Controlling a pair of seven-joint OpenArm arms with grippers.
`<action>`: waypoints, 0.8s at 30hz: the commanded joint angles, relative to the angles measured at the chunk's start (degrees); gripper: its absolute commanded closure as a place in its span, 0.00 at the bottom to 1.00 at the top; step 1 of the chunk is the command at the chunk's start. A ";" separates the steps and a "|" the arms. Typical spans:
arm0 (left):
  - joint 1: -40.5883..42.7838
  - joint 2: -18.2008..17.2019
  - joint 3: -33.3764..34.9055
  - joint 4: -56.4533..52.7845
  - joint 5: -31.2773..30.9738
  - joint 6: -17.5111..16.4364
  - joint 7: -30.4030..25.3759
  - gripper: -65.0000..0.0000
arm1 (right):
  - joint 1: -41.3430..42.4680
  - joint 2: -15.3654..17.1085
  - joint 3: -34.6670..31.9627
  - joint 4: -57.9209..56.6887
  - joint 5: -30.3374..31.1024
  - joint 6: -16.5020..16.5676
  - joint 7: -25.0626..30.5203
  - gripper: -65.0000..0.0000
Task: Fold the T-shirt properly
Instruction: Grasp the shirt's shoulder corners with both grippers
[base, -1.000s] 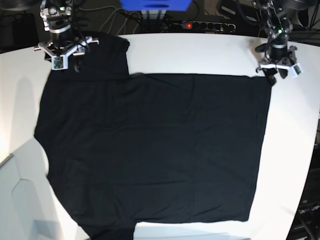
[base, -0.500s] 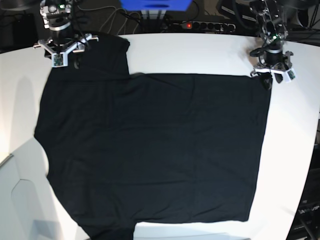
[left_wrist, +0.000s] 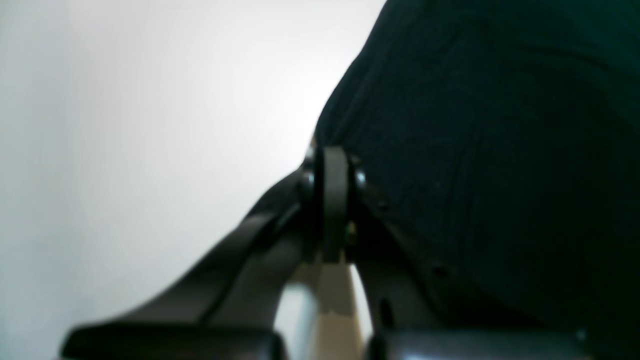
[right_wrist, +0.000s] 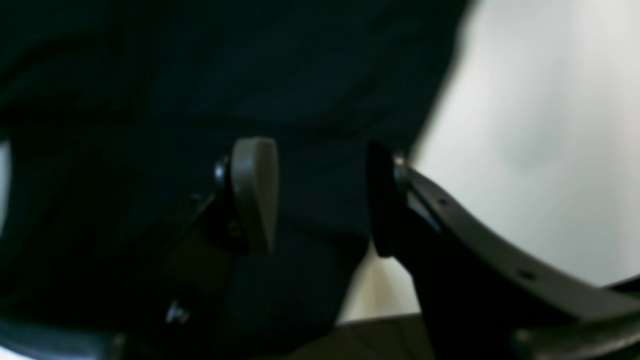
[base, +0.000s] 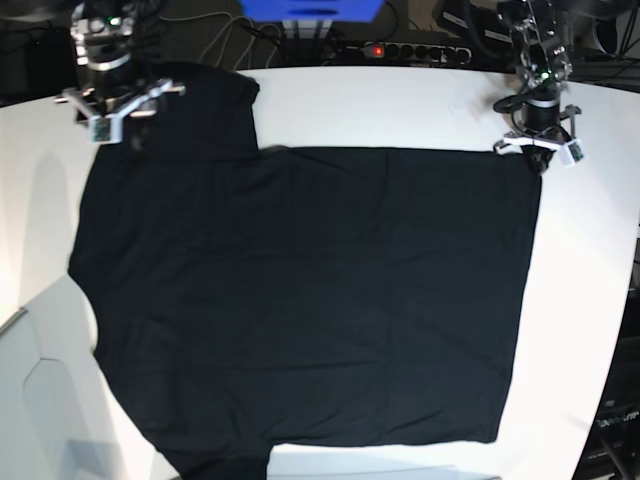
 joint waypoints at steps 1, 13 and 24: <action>0.57 -0.31 -0.13 0.33 0.20 -0.17 1.68 1.00 | 0.34 0.19 0.80 -0.25 0.25 0.44 1.02 0.54; 0.57 -0.31 -0.13 0.33 0.20 -0.17 1.51 1.00 | 7.73 0.37 8.62 -13.18 0.25 3.52 1.02 0.54; 0.57 -1.45 -1.45 0.33 0.20 -0.17 1.68 1.00 | 8.17 0.46 8.27 -16.61 0.25 3.52 1.02 0.54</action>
